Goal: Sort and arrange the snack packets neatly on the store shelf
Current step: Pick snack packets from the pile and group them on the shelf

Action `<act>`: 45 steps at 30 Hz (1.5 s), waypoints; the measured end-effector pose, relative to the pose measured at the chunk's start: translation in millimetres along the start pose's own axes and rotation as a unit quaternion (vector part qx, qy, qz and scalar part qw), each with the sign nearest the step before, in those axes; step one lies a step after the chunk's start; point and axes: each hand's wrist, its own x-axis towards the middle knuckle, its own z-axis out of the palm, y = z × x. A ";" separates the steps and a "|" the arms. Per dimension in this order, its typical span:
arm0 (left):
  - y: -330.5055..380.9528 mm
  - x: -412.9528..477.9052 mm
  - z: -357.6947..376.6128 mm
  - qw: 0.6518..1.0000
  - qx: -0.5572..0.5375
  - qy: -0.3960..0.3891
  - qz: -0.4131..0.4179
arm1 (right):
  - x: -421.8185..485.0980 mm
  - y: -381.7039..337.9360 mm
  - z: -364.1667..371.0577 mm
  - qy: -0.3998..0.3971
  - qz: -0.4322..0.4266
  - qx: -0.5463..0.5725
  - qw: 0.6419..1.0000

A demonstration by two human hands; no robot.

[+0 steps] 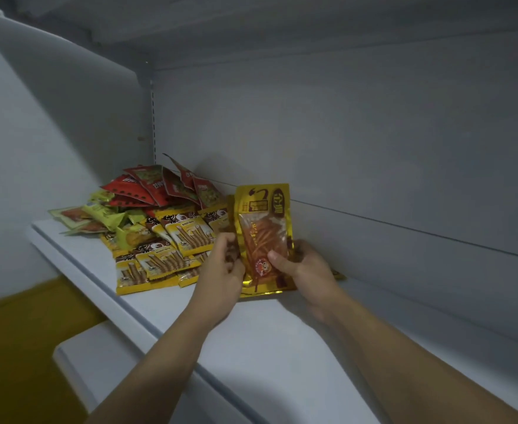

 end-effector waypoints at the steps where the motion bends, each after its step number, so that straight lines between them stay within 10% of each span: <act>1: -1.1 -0.7 -0.1 1.000 0.029 -0.010 0.006 | 2.3 -4.5 -6.3 0.012 -0.006 -0.016 1.000; 7: -9.1 -2.4 3.4 0.943 0.328 -0.032 0.048 | 17.9 -17.5 -70.6 0.168 -0.007 0.002 0.986; 13: 3.2 7.6 23.0 0.811 0.567 -0.135 0.041 | 10.7 23.6 -89.6 0.199 0.045 0.012 0.979; 20: 25.1 53.6 68.9 0.739 0.639 -0.185 -0.108 | 18.0 29.5 -86.9 0.220 0.043 0.003 0.975; 25: 5.8 61.0 86.5 0.717 0.686 -0.121 -0.036 | 22.9 34.4 -90.5 0.189 0.061 -0.026 0.980; 35: 19.5 42.1 76.7 0.864 0.445 -0.068 0.224 | 8.5 -34.5 -106.8 0.084 0.090 0.226 0.966; 41: 6.9 19.1 92.3 0.798 0.414 -0.383 0.212 | -30.2 -65.1 -155.0 0.103 0.135 0.081 0.982; 45: 2.7 15.1 97.0 0.819 0.384 -0.395 0.160 | -56.7 -39.5 -162.1 0.180 0.196 -0.014 0.964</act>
